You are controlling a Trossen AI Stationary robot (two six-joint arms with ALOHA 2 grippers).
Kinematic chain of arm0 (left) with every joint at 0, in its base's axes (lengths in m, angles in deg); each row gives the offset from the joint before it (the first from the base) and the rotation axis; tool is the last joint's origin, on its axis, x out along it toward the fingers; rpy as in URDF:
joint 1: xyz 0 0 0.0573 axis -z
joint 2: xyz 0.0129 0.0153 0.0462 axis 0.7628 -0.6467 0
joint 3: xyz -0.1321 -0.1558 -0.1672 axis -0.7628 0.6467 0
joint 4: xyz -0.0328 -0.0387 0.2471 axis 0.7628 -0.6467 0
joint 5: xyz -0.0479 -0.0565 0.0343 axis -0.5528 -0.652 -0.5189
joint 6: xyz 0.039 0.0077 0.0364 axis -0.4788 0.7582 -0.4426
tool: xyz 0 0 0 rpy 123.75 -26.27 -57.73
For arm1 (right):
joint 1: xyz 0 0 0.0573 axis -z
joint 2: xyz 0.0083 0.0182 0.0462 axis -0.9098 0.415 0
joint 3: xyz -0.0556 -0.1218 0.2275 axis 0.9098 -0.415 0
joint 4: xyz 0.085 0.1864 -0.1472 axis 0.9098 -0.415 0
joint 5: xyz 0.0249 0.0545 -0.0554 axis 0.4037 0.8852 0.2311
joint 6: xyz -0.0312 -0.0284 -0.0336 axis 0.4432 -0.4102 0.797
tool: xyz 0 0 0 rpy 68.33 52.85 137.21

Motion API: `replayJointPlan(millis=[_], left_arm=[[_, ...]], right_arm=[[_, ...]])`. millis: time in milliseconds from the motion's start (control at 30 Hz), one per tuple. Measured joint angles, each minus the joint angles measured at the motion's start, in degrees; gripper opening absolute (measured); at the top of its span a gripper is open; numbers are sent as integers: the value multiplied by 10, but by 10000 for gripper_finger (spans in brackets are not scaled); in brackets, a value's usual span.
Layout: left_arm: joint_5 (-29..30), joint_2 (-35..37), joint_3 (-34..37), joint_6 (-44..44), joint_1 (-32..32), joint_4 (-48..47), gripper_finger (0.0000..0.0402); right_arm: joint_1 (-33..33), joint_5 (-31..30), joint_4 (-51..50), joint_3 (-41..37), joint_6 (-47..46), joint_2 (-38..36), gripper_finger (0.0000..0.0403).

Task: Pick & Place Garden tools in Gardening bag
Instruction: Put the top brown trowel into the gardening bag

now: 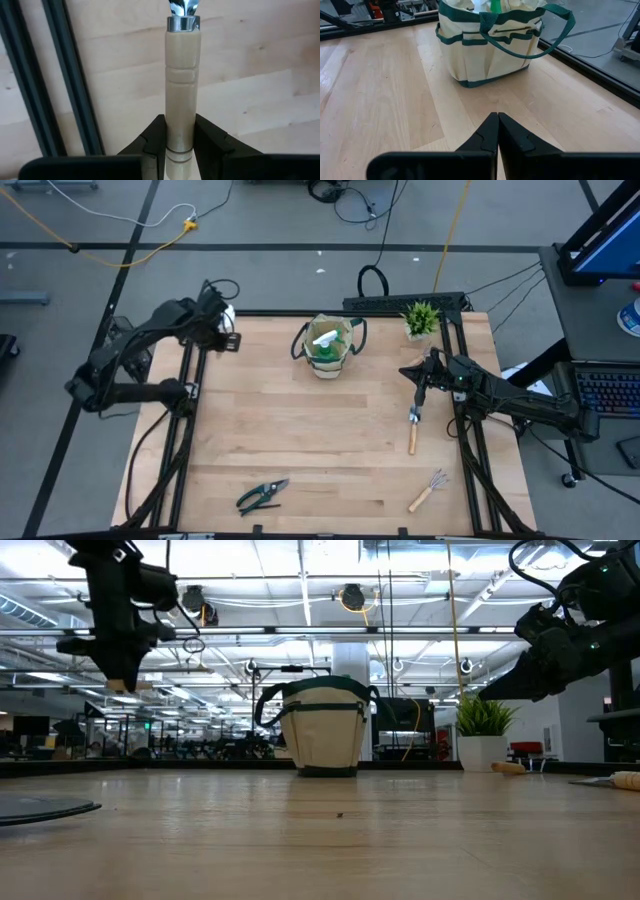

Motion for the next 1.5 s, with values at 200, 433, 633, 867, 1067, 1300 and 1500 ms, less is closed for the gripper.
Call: replayJointPlan(millis=[200,433,633,867,1067,1300,1500], left_arm=[[-15,44,0,3,0,-1,73],[-29,78,0,3,1,0,73],[-48,102,-1,-13,17,16,73],[-106,125,-1,15,59,98,73],[-132,127,-1,63,123,182,73],[-137,127,-1,122,220,332,73],[-124,125,-1,156,297,465,73]], right_arm=[[0,0,0,0,0,0,0],[0,0,0,0,0,0,0],[0,0,0,0,0,0,0],[0,2,0,0,-15,0,0],[0,2,0,0,-15,0,0],[0,2,0,0,-15,0,0],[0,2,0,0,-15,0,0]])
